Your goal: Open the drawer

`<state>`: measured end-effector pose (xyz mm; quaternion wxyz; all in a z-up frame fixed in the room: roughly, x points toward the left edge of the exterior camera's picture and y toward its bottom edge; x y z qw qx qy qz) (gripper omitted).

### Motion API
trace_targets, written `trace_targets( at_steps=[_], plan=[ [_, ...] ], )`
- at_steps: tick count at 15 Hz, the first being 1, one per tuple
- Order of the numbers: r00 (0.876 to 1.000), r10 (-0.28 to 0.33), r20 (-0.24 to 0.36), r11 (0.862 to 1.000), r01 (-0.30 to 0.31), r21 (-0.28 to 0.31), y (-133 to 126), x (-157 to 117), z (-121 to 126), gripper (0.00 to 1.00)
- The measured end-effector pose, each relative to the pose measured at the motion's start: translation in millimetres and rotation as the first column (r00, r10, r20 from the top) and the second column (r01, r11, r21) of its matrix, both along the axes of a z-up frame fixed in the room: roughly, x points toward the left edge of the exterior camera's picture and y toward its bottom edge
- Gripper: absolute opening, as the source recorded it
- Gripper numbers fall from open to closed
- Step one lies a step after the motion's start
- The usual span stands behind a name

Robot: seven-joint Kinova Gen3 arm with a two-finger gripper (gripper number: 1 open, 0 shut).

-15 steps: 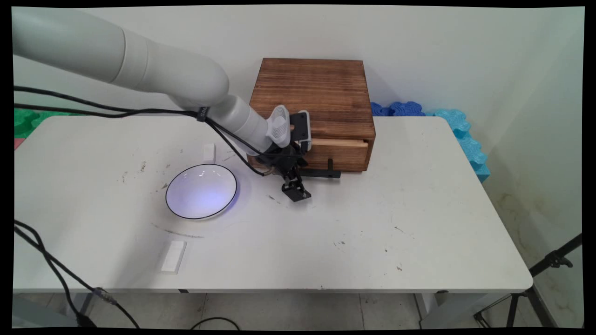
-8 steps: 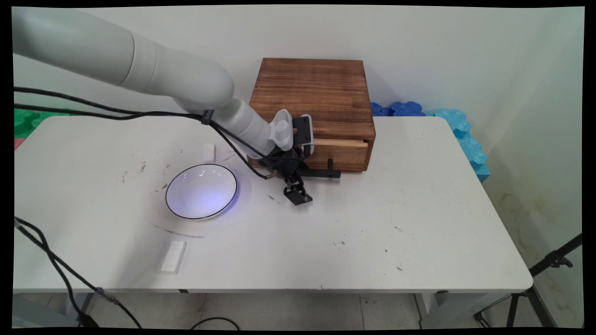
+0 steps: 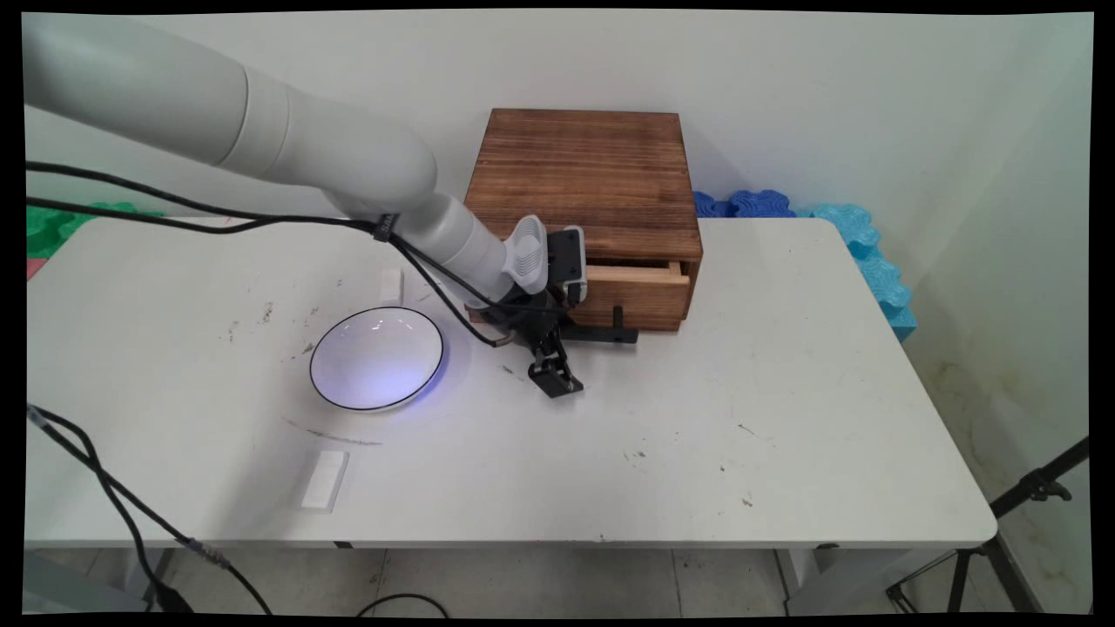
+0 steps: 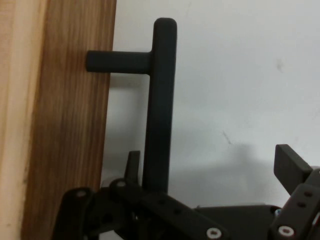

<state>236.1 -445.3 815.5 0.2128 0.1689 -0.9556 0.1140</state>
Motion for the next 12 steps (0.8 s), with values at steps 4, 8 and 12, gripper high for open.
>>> trace_targets(
  at_steps=[4,8,12],
  plan=[
    [1.000,-0.013,-0.002,1.000,0.013,0.011,12,-2,1,1.00],
    [1.000,-0.029,-0.004,0.999,0.029,0.022,28,-4,2,1.00],
    [0.999,-0.041,-0.006,0.999,0.041,0.029,41,-6,4,1.00]
  ],
)
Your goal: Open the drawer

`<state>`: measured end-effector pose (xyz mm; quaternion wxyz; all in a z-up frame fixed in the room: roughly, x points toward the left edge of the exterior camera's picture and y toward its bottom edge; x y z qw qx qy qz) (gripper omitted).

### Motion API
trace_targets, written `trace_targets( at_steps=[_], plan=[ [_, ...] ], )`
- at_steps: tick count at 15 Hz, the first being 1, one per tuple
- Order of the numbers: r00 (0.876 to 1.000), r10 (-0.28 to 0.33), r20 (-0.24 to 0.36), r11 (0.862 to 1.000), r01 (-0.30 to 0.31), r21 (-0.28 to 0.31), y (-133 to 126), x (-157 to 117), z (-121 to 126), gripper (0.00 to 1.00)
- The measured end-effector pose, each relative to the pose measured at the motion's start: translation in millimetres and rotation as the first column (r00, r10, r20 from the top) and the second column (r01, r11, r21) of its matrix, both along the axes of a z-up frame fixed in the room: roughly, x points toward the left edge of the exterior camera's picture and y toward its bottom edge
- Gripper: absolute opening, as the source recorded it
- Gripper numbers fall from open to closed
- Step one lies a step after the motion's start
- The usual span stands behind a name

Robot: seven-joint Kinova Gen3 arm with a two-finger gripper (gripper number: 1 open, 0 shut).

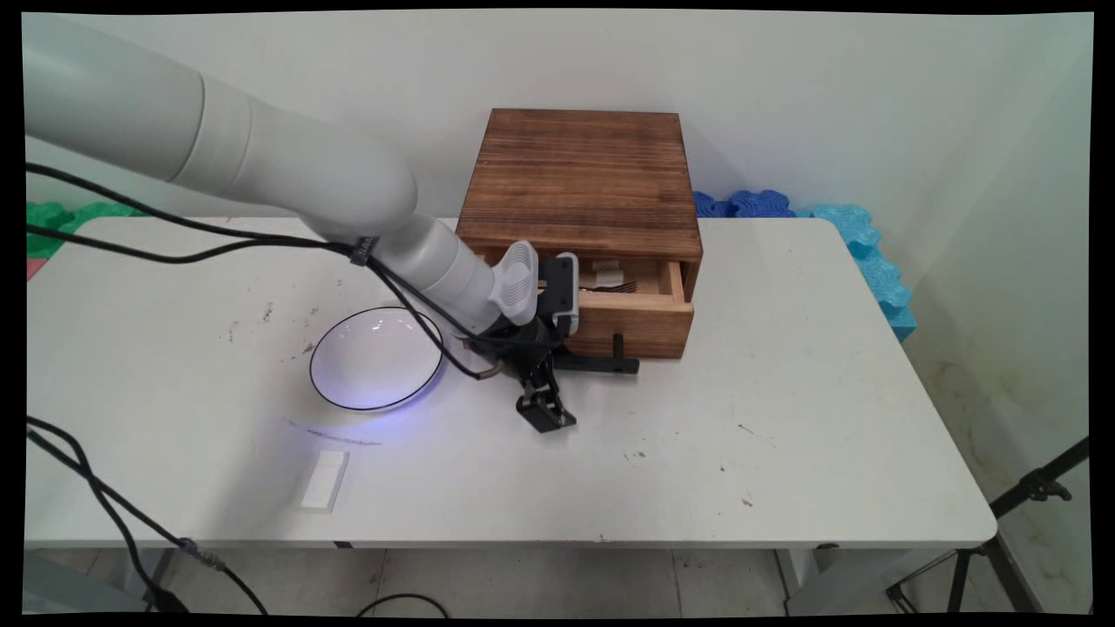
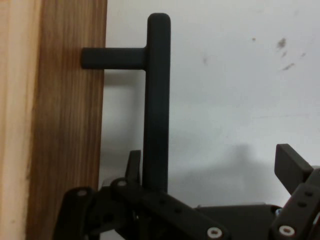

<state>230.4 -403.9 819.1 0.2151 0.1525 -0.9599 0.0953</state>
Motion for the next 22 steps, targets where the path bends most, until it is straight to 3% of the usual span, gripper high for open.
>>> trace_targets(
  at_steps=[22],
  plan=[
    [0.998,-0.057,-0.011,0.998,0.057,0.025,74,-10,6,1.00]
  ],
)
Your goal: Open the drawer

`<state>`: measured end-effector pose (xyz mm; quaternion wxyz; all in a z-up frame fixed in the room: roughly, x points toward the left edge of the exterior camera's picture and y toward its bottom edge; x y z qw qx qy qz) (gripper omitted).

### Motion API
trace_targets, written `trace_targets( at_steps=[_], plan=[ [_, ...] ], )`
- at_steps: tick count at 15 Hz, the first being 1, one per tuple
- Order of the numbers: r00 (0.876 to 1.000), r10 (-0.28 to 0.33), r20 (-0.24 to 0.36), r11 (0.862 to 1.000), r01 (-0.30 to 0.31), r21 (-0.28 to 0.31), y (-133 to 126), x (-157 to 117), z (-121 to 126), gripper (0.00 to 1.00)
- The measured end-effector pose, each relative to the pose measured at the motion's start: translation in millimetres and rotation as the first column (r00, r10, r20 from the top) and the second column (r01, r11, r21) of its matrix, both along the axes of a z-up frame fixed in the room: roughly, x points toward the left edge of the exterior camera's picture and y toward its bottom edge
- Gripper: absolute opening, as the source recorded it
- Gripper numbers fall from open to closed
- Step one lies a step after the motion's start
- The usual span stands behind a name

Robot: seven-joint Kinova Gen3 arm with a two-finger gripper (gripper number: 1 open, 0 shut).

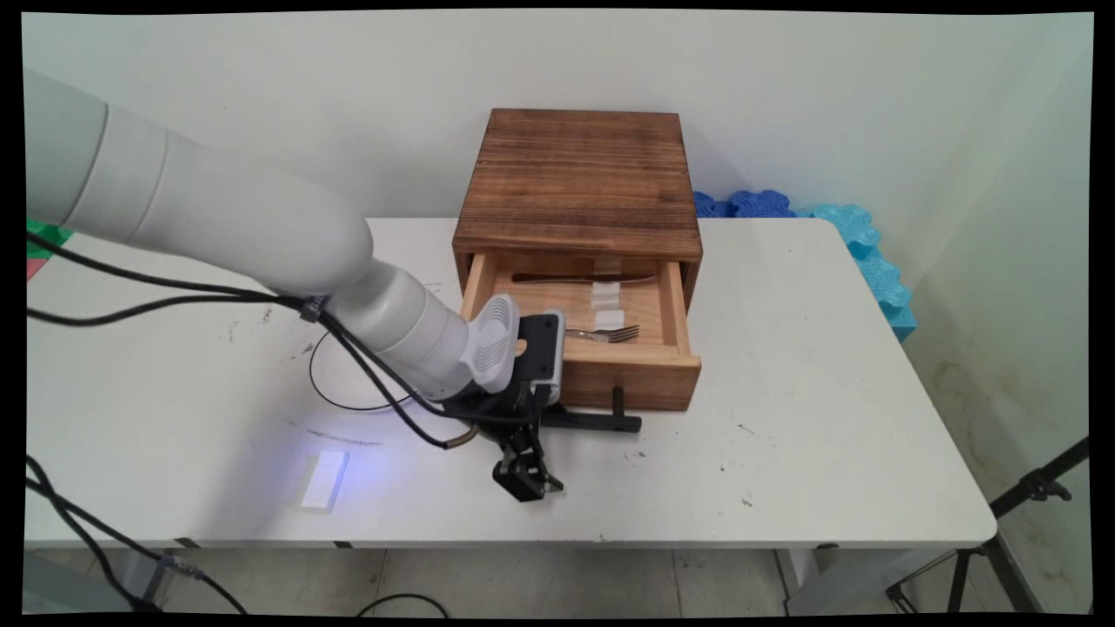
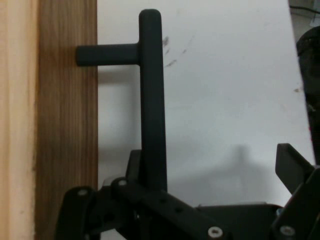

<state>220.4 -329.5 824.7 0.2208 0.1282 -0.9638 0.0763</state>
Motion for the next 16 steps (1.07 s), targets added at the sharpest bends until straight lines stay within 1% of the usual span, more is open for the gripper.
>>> trace_targets(
  at_steps=[16],
  plan=[
    [0.999,-0.028,-0.016,0.999,0.029,0.023,49,-3,4,1.00]
  ],
)
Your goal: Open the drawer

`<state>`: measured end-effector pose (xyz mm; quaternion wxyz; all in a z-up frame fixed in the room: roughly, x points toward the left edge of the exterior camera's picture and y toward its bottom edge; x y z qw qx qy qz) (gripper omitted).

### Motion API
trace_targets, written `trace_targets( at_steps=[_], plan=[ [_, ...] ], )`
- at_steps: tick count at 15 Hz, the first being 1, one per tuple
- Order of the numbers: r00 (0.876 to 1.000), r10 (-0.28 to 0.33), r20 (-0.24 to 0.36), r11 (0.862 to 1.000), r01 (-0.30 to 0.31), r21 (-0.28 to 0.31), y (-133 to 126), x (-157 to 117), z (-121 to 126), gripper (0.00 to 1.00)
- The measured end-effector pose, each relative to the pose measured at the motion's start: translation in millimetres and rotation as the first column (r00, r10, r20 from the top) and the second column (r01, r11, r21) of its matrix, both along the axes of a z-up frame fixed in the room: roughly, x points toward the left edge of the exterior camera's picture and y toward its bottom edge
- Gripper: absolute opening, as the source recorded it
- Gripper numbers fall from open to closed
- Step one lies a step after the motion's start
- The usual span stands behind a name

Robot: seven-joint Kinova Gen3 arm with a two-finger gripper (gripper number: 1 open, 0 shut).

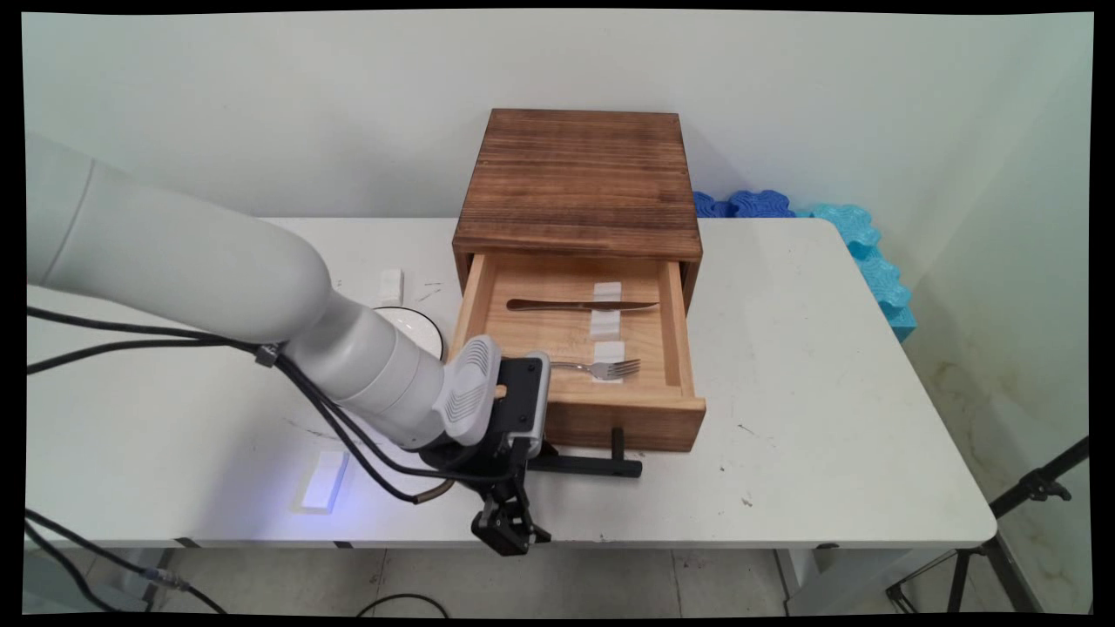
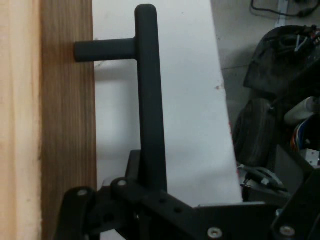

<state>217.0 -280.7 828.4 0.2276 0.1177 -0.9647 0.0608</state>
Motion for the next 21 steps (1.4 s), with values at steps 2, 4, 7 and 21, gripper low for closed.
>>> trace_targets(
  at_steps=[2,4,7,21],
  plan=[
    [1.000,-0.003,-0.003,1.000,0.003,0.003,4,0,1,1.00],
    [1.000,-0.005,-0.005,1.000,0.005,0.005,8,-1,1,1.00],
    [1.000,-0.010,-0.009,1.000,0.010,0.008,14,-1,2,1.00],
    [0.999,-0.035,-0.023,0.999,0.035,0.008,34,-1,9,1.00]
  ],
)
